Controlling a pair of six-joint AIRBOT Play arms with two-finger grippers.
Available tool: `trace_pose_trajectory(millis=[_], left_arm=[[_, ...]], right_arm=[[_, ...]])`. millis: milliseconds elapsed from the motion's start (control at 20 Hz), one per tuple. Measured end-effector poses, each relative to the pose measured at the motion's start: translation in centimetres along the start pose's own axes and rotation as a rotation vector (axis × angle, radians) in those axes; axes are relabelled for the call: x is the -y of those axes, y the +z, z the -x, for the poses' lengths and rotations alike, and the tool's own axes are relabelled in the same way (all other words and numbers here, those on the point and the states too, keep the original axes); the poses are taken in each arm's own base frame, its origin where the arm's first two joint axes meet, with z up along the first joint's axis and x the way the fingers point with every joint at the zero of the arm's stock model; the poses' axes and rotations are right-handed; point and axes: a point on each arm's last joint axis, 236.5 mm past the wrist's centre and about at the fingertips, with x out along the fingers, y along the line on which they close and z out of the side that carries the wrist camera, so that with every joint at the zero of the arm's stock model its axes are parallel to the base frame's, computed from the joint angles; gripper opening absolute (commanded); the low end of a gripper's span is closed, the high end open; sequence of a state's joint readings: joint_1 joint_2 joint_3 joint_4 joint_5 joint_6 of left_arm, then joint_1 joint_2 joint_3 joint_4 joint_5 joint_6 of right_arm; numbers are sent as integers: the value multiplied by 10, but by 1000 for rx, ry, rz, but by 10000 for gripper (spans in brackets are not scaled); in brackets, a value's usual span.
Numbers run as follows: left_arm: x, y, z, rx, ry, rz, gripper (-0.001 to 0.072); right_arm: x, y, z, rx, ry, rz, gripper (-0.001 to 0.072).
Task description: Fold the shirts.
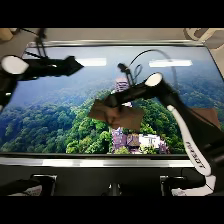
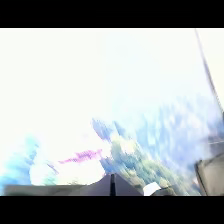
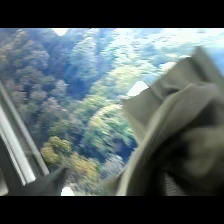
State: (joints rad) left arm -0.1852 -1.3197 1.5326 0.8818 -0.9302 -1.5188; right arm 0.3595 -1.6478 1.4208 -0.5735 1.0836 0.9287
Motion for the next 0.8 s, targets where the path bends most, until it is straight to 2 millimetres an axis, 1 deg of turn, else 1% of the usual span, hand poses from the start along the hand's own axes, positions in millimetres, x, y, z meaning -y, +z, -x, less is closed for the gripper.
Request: trace_pose_trajectory(millis=[50,100,150,200,250,300,350,450,500,550,600,650,700,750,800], left_arm=[[3,7,26,27,24,-40,21],[7,8,47,34,44,-76,21],[8,7,65,37,76,-115,21],[6,6,84,45,118,-155,21],[3,5,99,47,163,-189,21],[0,3,111,44,198,-213,21],[-3,-1,118,34,225,-229,21],[-12,-5,128,24,271,-248,21],[-17,-9,129,9,288,-250,21],[-20,-14,128,-8,297,-248,21],[-24,-19,126,-23,304,-246,21],[-28,-24,125,-37,312,-242,21],[-31,-28,123,-48,316,-238,22],[-33,-34,120,-66,318,-235,21],[-33,-38,117,-78,316,-233,21]], right_arm=[[5,-4,-14,-5,16,-19,695],[11,-7,-20,-12,22,-32,694],[18,-10,-18,-21,25,-40,694],[26,-16,-9,-44,17,-41,694],[42,-22,6,-70,-21,-38,691],[58,-29,24,-100,-66,-42,670],[77,-43,46,-150,-126,-55,665],[119,-77,88,-253,-254,-125,664],[134,-94,103,-287,-298,-177,665],[144,-110,110,-310,-316,-228,665],[147,-123,109,-321,-316,-275,665],[150,-133,105,-317,-311,-316,665],[154,-139,97,-303,-310,-349,665],[153,-143,86,-289,-291,-381,648],[152,-146,76,-283,-277,-398,443]])
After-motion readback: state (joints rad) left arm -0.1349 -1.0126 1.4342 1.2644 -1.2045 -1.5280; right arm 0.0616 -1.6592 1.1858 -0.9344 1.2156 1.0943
